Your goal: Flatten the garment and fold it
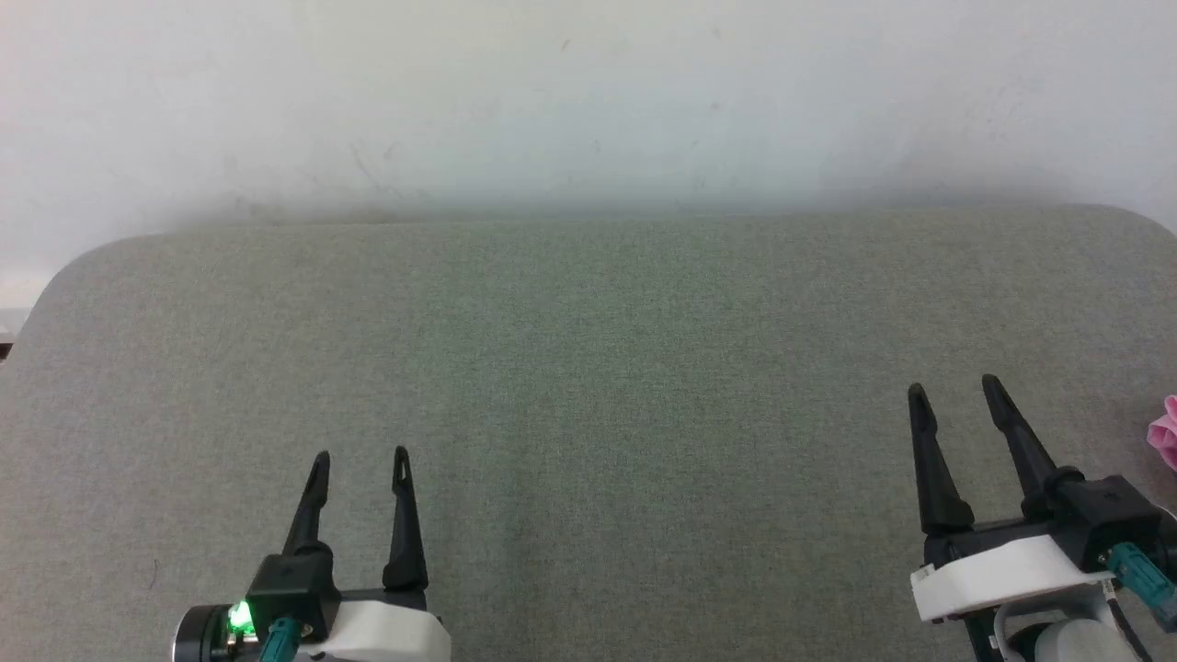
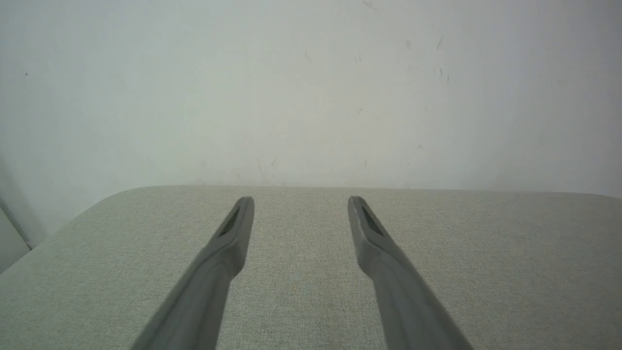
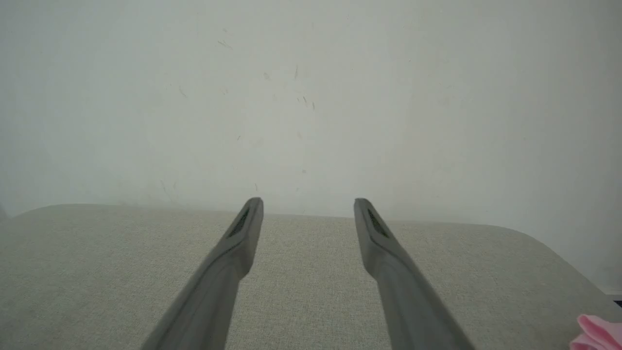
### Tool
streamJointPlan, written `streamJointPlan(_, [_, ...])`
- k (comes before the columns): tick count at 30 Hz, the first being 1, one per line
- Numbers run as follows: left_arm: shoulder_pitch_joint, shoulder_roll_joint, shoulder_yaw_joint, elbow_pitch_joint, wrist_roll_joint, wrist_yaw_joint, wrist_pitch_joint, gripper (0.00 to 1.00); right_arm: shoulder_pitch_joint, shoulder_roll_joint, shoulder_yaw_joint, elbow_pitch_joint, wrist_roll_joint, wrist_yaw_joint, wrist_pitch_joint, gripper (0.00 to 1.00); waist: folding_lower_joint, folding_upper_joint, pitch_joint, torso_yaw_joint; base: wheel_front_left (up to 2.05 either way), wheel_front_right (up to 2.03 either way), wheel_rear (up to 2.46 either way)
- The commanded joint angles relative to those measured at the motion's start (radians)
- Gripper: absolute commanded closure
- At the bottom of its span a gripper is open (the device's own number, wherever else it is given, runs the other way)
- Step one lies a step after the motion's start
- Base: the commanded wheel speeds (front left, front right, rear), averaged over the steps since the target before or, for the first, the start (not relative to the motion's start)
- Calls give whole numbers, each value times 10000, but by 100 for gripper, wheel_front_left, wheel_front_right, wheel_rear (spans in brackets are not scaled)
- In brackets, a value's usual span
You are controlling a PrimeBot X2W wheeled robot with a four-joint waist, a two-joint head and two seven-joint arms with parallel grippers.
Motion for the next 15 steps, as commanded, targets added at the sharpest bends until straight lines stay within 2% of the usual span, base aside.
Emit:
streamJointPlan(1, [59, -46, 9, -28, -60, 44, -47, 0, 98, 15, 18, -33, -29, -17, -48, 0, -1, 0, -16, 2, 0, 0, 0])
streamJointPlan(4, [46, -47, 34, -187, -175, 2, -47, 0, 108, -2, 38, -37, -23, -17, -49, 0, -1, 0, -20, 7, 0, 0, 0])
streamJointPlan(5, [-1, -4, 13, -178, -143, -5, 3, 100, 3, -8, 19, -3, 1, 0, 1, 100, 0, 0, -19, 7, 0, 0, 0])
streamJointPlan(15, [-49, 1, 49, -175, -106, -81, 164, 100, 1, -5, 26, -30, -50, 1, 158, 100, -1, 0, -27, -3, 0, 0, 0])
